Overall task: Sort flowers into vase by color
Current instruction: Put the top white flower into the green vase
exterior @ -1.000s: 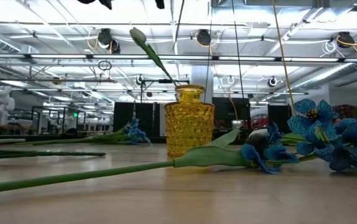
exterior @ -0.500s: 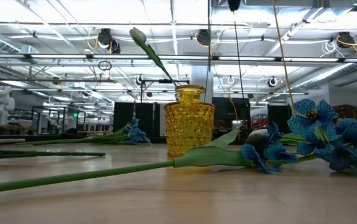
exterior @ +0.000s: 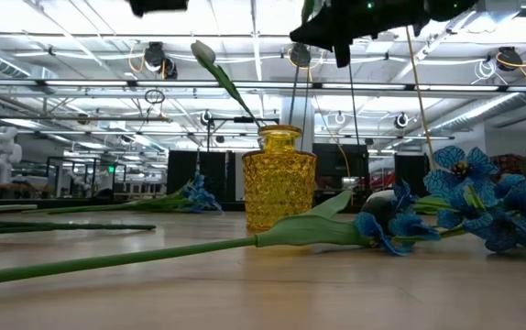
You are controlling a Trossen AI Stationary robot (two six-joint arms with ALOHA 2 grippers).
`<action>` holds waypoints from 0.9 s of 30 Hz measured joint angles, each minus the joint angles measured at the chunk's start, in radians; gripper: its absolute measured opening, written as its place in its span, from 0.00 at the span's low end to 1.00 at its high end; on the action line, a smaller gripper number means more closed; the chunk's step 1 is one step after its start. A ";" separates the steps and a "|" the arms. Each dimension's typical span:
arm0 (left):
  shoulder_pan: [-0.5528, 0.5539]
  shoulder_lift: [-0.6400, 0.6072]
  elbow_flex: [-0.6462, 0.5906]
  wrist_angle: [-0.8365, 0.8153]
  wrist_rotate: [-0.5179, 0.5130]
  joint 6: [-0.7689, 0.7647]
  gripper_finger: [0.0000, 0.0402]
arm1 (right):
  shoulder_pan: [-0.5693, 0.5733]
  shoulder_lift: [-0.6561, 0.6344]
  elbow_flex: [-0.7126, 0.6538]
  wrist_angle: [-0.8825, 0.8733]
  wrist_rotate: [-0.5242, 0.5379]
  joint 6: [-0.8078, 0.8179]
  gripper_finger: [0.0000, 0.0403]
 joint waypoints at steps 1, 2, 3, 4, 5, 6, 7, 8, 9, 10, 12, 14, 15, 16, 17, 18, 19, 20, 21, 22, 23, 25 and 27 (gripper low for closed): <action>0.005 0.000 -0.017 -0.002 -0.018 -0.006 0.45 | -0.006 0.000 -0.011 0.014 0.000 0.006 0.02; 0.010 0.000 -0.035 -0.002 -0.036 -0.017 0.45 | -0.009 0.000 -0.020 0.024 0.000 0.009 0.02; 0.013 0.000 -0.054 0.000 -0.050 -0.028 0.45 | -0.013 0.000 -0.029 0.029 0.001 0.010 0.02; 0.016 0.000 -0.071 0.002 -0.066 -0.042 0.45 | -0.014 0.001 -0.032 0.024 0.001 0.010 0.02; 0.021 0.000 -0.086 -0.001 -0.082 -0.048 0.45 | -0.014 0.005 -0.032 0.028 0.001 0.010 0.02; 0.024 0.000 -0.100 -0.002 -0.099 -0.053 0.45 | -0.014 0.009 -0.032 0.034 0.000 0.009 0.02; 0.025 0.000 -0.115 0.000 -0.111 -0.055 0.45 | -0.014 0.010 -0.032 0.033 0.000 0.009 0.02; 0.025 0.000 -0.129 0.005 -0.118 -0.060 0.45 | -0.013 0.013 -0.032 0.034 -0.001 0.010 0.02; 0.025 0.000 -0.142 0.005 -0.120 -0.063 0.45 | -0.013 0.018 -0.032 0.045 -0.001 0.010 0.02; 0.025 0.000 -0.154 0.004 -0.122 -0.070 0.45 | -0.013 0.023 -0.032 0.049 -0.001 0.010 0.02; 0.024 0.001 -0.175 0.005 -0.125 -0.079 0.45 | -0.013 0.033 -0.032 0.052 0.000 0.014 0.02; 0.024 0.000 -0.196 0.019 -0.126 -0.081 0.45 | -0.013 0.047 -0.032 0.060 0.002 0.020 0.02; 0.024 0.000 -0.208 0.029 -0.127 -0.081 0.45 | -0.013 0.054 -0.032 0.074 0.002 0.024 0.02; 0.024 0.000 -0.221 0.038 -0.127 -0.081 0.45 | -0.013 0.062 -0.032 0.084 0.002 0.026 0.02; 0.024 0.001 -0.230 0.039 -0.127 -0.081 0.45 | -0.013 0.069 -0.032 0.095 0.002 0.029 0.02; 0.024 0.001 -0.238 0.044 -0.127 -0.081 0.45 | -0.013 0.079 -0.032 0.098 0.002 0.031 0.02; 0.024 0.001 -0.246 0.057 -0.129 -0.080 0.45 | -0.013 0.086 -0.032 0.097 0.003 0.031 0.02; 0.024 0.001 -0.253 0.074 -0.132 -0.080 0.45 | -0.015 0.092 -0.032 0.098 0.003 0.031 0.02; 0.024 0.001 -0.258 0.085 -0.136 -0.080 0.45 | -0.018 0.095 -0.032 0.102 0.003 0.030 0.02; 0.024 0.000 -0.261 0.088 -0.140 -0.080 0.45 | -0.019 0.096 -0.032 0.100 0.003 0.030 0.02; 0.024 0.001 -0.263 0.087 -0.142 -0.080 0.45 | -0.019 0.097 -0.032 0.102 0.003 0.030 0.02; 0.025 0.001 -0.263 0.089 -0.144 -0.080 0.45 | -0.020 0.099 -0.032 0.097 0.003 0.025 0.02; 0.024 0.000 -0.263 0.094 -0.144 -0.080 0.45 | -0.020 0.100 -0.032 0.097 0.003 0.021 0.02</action>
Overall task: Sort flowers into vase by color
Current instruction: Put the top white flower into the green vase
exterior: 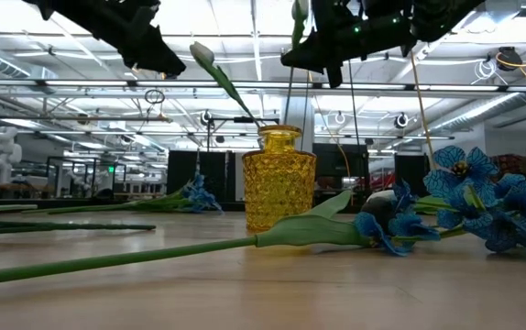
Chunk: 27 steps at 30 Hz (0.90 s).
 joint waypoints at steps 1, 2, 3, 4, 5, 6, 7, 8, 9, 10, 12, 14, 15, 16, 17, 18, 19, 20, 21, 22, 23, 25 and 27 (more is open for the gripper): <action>0.000 0.000 0.000 0.001 0.000 0.000 0.45 | 0.000 0.000 0.000 0.002 0.000 0.000 0.02; 0.000 0.000 0.000 0.003 0.000 0.000 0.45 | 0.000 -0.001 0.000 0.003 0.000 -0.001 0.02; 0.000 0.000 0.000 0.007 0.000 0.000 0.45 | 0.000 -0.001 0.000 0.003 0.000 -0.003 0.02; 0.000 0.000 0.000 0.011 0.000 0.000 0.45 | 0.000 0.000 0.000 0.000 0.000 -0.004 0.02; 0.000 0.000 0.000 0.012 0.000 0.000 0.45 | 0.000 0.000 0.000 0.000 0.000 -0.005 0.02; 0.000 0.000 0.000 0.012 0.000 0.000 0.45 | 0.000 0.000 0.000 0.001 0.000 -0.005 0.02; 0.000 0.000 0.000 0.012 0.000 -0.001 0.45 | 0.000 0.000 0.000 0.001 0.000 -0.006 0.02; 0.000 0.000 0.000 0.013 0.000 -0.001 0.45 | 0.000 -0.001 0.000 0.000 0.000 -0.006 0.02; 0.000 0.000 0.000 0.014 0.000 -0.001 0.45 | 0.000 0.000 0.000 -0.001 0.000 -0.006 0.02; 0.000 0.000 0.000 0.015 0.000 -0.001 0.45 | 0.000 0.004 0.000 -0.001 0.000 -0.006 0.02; 0.000 0.000 0.000 0.015 0.001 -0.001 0.45 | 0.000 0.015 0.000 -0.001 0.000 0.000 0.02; 0.000 0.000 0.000 0.015 0.001 -0.001 0.45 | 0.000 0.035 0.000 0.004 0.000 0.002 0.02; 0.000 0.000 0.000 0.015 0.001 -0.001 0.45 | 0.000 0.046 0.000 0.007 0.000 0.006 0.02; 0.000 0.000 0.000 0.015 0.001 -0.001 0.45 | 0.000 0.058 0.000 0.008 0.000 0.010 0.02; 0.000 0.000 0.000 0.015 0.001 -0.001 0.45 | 0.000 0.069 0.000 0.012 0.000 0.014 0.02; 0.000 0.000 0.000 0.015 0.001 -0.001 0.45 | 0.000 0.079 0.000 0.013 0.000 0.017 0.02; 0.000 0.000 0.000 0.015 0.001 -0.001 0.45 | 0.000 0.090 0.000 0.015 0.000 0.017 0.02; 0.000 0.000 0.000 0.014 0.001 -0.001 0.45 | 0.000 0.097 0.000 0.020 0.000 0.019 0.02; 0.000 0.000 0.000 0.014 0.002 -0.001 0.45 | 0.000 0.102 0.000 0.021 0.001 0.021 0.02; 0.000 0.000 0.000 0.012 0.002 -0.001 0.45 | 0.000 0.108 0.000 0.023 0.001 0.026 0.02; 0.000 0.000 0.000 0.010 0.002 -0.001 0.45 | 0.000 0.111 0.000 0.025 0.002 0.034 0.03; 0.000 0.000 0.000 0.007 0.005 -0.001 0.45 | 0.000 0.118 0.000 0.022 0.016 0.045 0.05; 0.000 0.000 0.000 0.006 0.005 -0.002 0.45 | 0.001 0.121 0.000 0.020 0.031 0.047 0.07</action>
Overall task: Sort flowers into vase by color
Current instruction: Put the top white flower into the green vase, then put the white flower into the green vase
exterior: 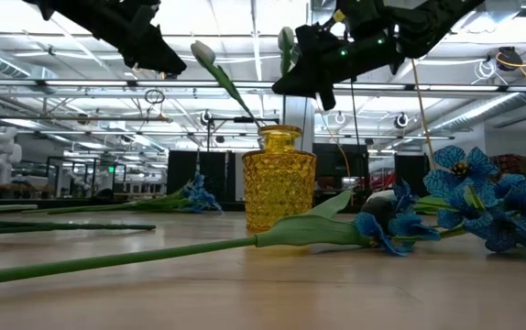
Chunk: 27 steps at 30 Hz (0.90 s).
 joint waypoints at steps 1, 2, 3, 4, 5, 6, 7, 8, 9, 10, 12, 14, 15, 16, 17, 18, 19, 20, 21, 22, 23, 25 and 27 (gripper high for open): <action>0.000 0.000 0.000 -0.001 0.000 0.000 0.45 | 0.000 0.000 0.000 0.000 0.001 0.006 0.09; 0.000 0.000 0.000 0.000 0.000 0.000 0.45 | 0.000 0.000 0.000 0.000 0.001 0.011 0.11; 0.000 0.000 0.000 0.000 0.000 0.000 0.45 | 0.000 0.000 0.000 0.001 0.001 0.018 0.13; 0.000 0.000 0.000 0.000 0.000 0.000 0.45 | 0.000 0.000 0.000 0.000 0.001 0.025 0.15; 0.000 0.000 0.000 0.000 0.000 0.000 0.45 | 0.000 0.000 0.000 -0.006 0.001 0.028 0.17; 0.000 0.000 0.000 0.000 0.000 -0.001 0.45 | 0.000 0.000 0.000 -0.017 0.001 0.029 0.20; 0.000 0.000 0.000 0.001 0.000 -0.002 0.45 | 0.000 0.000 0.000 -0.026 0.001 0.031 0.22; 0.000 0.000 -0.004 0.006 0.000 -0.003 0.45 | 0.000 0.000 0.000 -0.034 0.001 0.040 0.25; 0.000 0.000 -0.008 0.009 0.000 -0.003 0.45 | 0.000 0.000 0.000 -0.044 -0.002 0.051 0.28; 0.000 0.000 -0.011 0.008 0.000 -0.003 0.45 | 0.000 0.000 0.000 -0.052 -0.006 0.059 0.31; 0.000 0.000 -0.015 0.008 0.000 -0.002 0.45 | 0.000 0.000 0.000 -0.074 -0.007 0.068 0.38; 0.000 0.000 -0.015 0.008 0.000 -0.002 0.45 | 0.000 -0.003 0.000 -0.100 -0.007 0.069 0.46; 0.000 0.000 -0.015 0.008 0.000 -0.002 0.45 | -0.001 -0.010 0.000 -0.118 -0.007 0.069 0.50; 0.000 0.000 -0.015 0.008 0.000 -0.002 0.45 | -0.002 -0.018 0.000 -0.130 -0.008 0.066 0.53; 0.000 0.000 -0.016 0.008 0.000 -0.002 0.45 | -0.004 -0.027 0.000 -0.134 -0.009 0.060 0.57; 0.000 0.000 -0.016 0.008 0.000 -0.002 0.45 | -0.006 -0.040 0.000 -0.143 -0.009 0.055 0.60; 0.000 0.000 -0.016 0.008 0.000 -0.002 0.45 | -0.008 -0.057 0.000 -0.162 -0.009 0.052 0.64; 0.000 0.000 -0.016 0.008 0.000 -0.002 0.45 | -0.011 -0.074 0.000 -0.178 -0.009 0.048 0.67; 0.000 0.000 -0.016 0.008 0.000 -0.001 0.45 | -0.013 -0.091 0.000 -0.189 -0.009 0.046 0.69; 0.000 0.000 -0.016 0.008 0.000 0.000 0.45 | -0.013 -0.111 0.000 -0.207 -0.009 0.044 0.72; 0.000 0.000 -0.016 0.007 0.000 0.000 0.45 | -0.016 -0.132 0.000 -0.228 -0.009 0.043 0.74; 0.000 0.000 -0.016 0.006 0.000 0.000 0.45 | -0.021 -0.181 0.000 -0.280 -0.009 0.041 0.77; 0.000 0.000 -0.016 0.006 0.000 0.000 0.45 | -0.025 -0.224 0.001 -0.320 -0.009 0.040 0.79</action>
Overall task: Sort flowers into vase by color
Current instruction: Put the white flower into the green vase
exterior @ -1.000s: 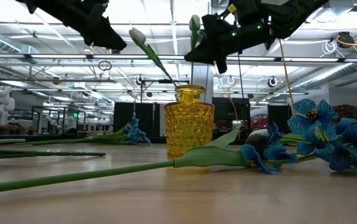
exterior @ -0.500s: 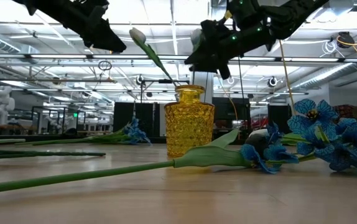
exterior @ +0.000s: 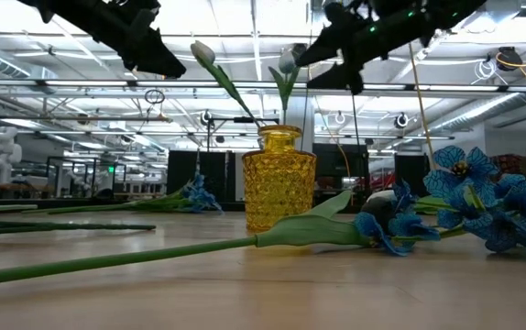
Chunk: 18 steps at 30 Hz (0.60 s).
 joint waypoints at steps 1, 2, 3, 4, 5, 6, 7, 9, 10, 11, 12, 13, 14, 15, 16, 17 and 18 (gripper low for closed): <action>0.000 0.000 0.000 0.000 0.000 0.000 0.45 | -0.002 -0.025 0.000 -0.033 0.000 0.000 0.80; 0.000 0.000 0.000 0.000 0.000 0.000 0.45 | -0.005 -0.048 0.000 -0.070 0.000 0.000 0.81; 0.000 0.000 0.000 -0.001 0.002 -0.003 0.45 | -0.007 -0.071 0.000 -0.103 0.000 0.000 0.81; 0.000 0.000 0.000 -0.002 0.005 -0.008 0.45 | -0.006 -0.096 0.000 -0.152 -0.001 0.000 0.81; 0.000 0.000 0.000 -0.005 0.008 -0.017 0.45 | -0.004 -0.120 0.001 -0.226 -0.002 -0.007 0.81; 0.000 0.000 -0.001 -0.007 0.015 -0.019 0.45 | 0.003 -0.143 0.001 -0.303 -0.001 -0.012 0.81; 0.000 0.000 -0.001 -0.007 0.023 -0.019 0.45 | 0.015 -0.163 0.001 -0.386 0.000 -0.014 0.80; 0.000 0.000 -0.001 -0.007 0.029 -0.019 0.45 | 0.050 -0.192 0.001 -0.559 -0.001 -0.002 0.79; 0.000 0.000 -0.001 -0.006 0.029 -0.019 0.45 | 0.074 -0.202 -0.002 -0.622 0.003 0.017 0.78; 0.000 0.000 -0.001 -0.006 0.029 -0.019 0.45 | 0.102 -0.211 -0.011 -0.659 0.010 0.047 0.76; 0.000 0.000 -0.001 -0.006 0.029 -0.019 0.45 | 0.134 -0.220 -0.026 -0.677 0.021 0.082 0.75; 0.000 0.000 -0.001 -0.006 0.029 -0.019 0.45 | 0.167 -0.229 -0.048 -0.682 0.031 0.116 0.74; 0.000 0.000 -0.001 -0.006 0.029 -0.019 0.45 | 0.202 -0.235 -0.071 -0.677 0.033 0.153 0.73; 0.000 0.000 -0.001 -0.006 0.029 -0.022 0.45 | 0.237 -0.239 -0.094 -0.668 0.034 0.189 0.71; 0.000 0.000 -0.001 -0.006 0.029 -0.024 0.45 | 0.273 -0.242 -0.119 -0.655 0.034 0.226 0.70; 0.000 0.000 -0.001 -0.006 0.029 -0.025 0.45 | 0.306 -0.243 -0.142 -0.649 0.035 0.265 0.69; 0.000 0.000 -0.001 -0.006 0.029 -0.025 0.45 | 0.342 -0.243 -0.163 -0.649 0.043 0.305 0.68</action>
